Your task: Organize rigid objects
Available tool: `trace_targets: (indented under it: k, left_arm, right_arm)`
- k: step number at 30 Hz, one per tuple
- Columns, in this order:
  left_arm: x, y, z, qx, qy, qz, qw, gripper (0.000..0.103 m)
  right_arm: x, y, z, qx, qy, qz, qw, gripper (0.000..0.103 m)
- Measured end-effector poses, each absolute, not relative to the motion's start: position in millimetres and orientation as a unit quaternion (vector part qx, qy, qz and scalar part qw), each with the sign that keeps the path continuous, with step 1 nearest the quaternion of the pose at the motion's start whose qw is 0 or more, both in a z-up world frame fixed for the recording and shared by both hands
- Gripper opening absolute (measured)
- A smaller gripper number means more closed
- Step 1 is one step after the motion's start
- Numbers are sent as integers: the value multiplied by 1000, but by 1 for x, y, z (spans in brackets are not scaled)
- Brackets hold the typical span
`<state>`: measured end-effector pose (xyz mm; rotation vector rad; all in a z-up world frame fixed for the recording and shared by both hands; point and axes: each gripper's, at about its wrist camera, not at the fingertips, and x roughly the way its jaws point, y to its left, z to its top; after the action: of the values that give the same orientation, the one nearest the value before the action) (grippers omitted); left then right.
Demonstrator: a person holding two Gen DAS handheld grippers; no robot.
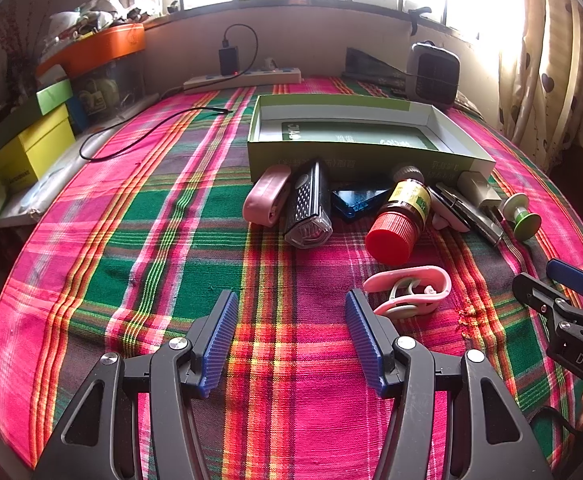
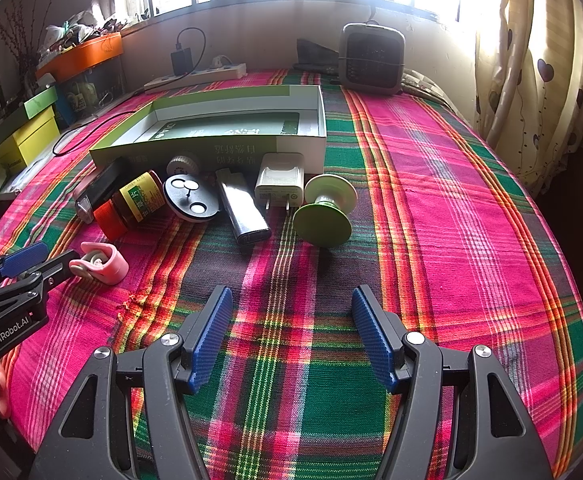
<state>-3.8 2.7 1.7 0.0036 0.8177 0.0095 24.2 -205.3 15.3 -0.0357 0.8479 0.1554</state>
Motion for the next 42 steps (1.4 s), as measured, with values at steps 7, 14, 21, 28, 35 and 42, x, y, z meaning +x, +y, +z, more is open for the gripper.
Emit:
trace_targets:
  k: [7, 14, 21, 28, 35, 42]
  left_arm:
    - [7, 11, 4, -2, 408, -14, 913, 55]
    - [25, 28, 8, -27, 413, -27, 910, 55]
    - [45, 41, 14, -39, 411, -28, 910, 55]
    - [55, 52, 16, -50, 414, -27, 909, 55]
    - [49, 52, 26, -40, 406, -52, 912, 55]
    - [67, 61, 25, -38, 414, -34, 909, 55]
  right_arm:
    - [37, -215, 19, 2, 420, 81, 904, 63]
    - [59, -227, 24, 32, 427, 97, 898, 63]
    - [75, -231, 25, 21, 428, 73, 901, 63]
    - [89, -236, 17, 17, 444, 60, 894, 63]
    - [95, -240, 16, 15, 445, 56, 894, 63]
    - [100, -241, 15, 4, 448, 46, 893, 63]
